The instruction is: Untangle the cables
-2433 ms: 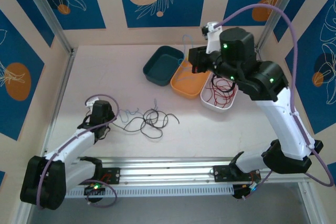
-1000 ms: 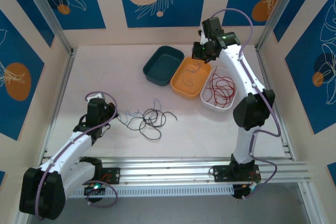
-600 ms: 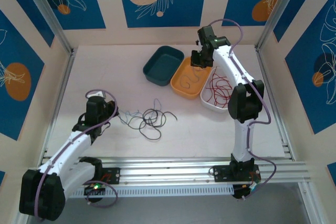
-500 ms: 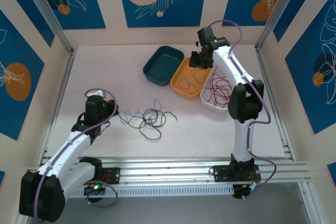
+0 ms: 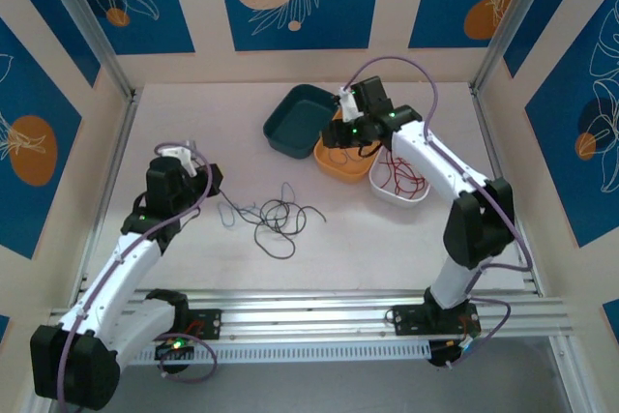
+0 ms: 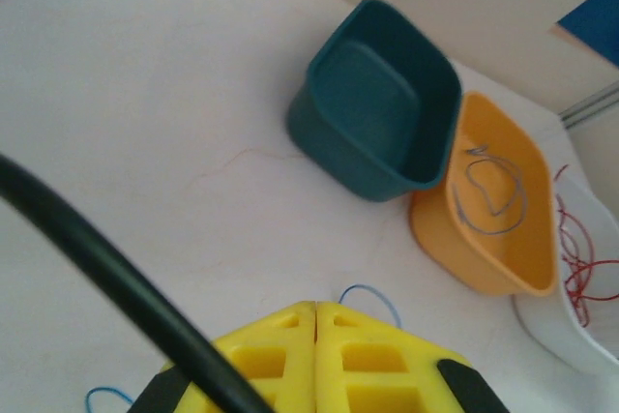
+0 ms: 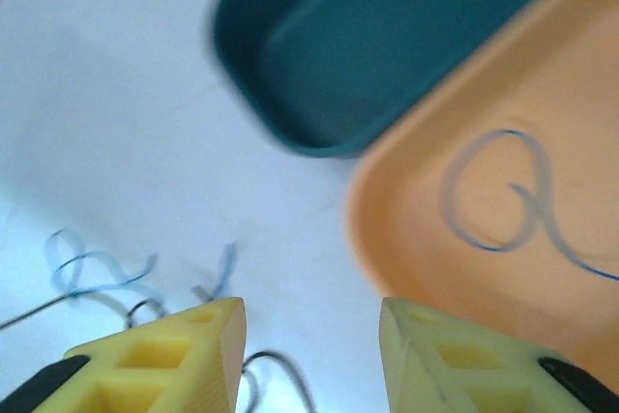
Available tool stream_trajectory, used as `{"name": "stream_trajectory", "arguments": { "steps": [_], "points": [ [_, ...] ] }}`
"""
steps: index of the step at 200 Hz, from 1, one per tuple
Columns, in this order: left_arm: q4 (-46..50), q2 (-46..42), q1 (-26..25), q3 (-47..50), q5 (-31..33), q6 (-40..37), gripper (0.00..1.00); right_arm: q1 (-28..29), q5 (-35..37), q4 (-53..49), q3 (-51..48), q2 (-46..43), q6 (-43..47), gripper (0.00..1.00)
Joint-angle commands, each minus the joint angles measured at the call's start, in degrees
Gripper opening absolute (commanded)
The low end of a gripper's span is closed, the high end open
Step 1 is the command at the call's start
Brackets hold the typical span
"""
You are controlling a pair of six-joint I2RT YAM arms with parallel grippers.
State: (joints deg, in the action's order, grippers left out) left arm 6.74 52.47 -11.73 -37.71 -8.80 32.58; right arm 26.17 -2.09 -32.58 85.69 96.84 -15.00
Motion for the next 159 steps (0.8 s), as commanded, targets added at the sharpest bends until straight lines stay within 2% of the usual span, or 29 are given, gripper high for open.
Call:
{"name": "stream_trajectory", "arguments": {
  "steps": [1, 27, 38, 61, 88, 159],
  "points": [
    [2.1, 0.32, 0.62, -3.44, -3.6, -1.45, 0.0, 3.33, -5.34, 8.66, -2.98, -2.1, 0.95, 0.41],
    [2.64, -0.13, 0.57, -4.17, -5.39, -0.63, 0.0, 7.04, 1.33, 0.59, 3.49, 3.46, -1.14, 0.41],
    [2.83, -0.39, 0.56, -3.78, -5.53, -0.02, 0.0, 7.89, 3.57, -4.39, 8.03, 7.43, -2.9, 0.37],
    [2.62, -0.72, 0.6, -2.18, -5.41, 0.78, 0.0, 8.86, 4.41, -11.67, 15.05, 15.13, -6.72, 0.35],
    [2.7, -0.77, 0.61, -0.46, -5.18, 1.68, 0.0, 11.16, 2.63, -10.5, 15.04, 19.42, -7.96, 0.35],
    [3.28, -0.37, 0.63, 0.97, -3.52, 1.79, 0.0, 15.31, 4.38, -9.85, 15.25, 27.52, -8.27, 0.38]
  ]
}}
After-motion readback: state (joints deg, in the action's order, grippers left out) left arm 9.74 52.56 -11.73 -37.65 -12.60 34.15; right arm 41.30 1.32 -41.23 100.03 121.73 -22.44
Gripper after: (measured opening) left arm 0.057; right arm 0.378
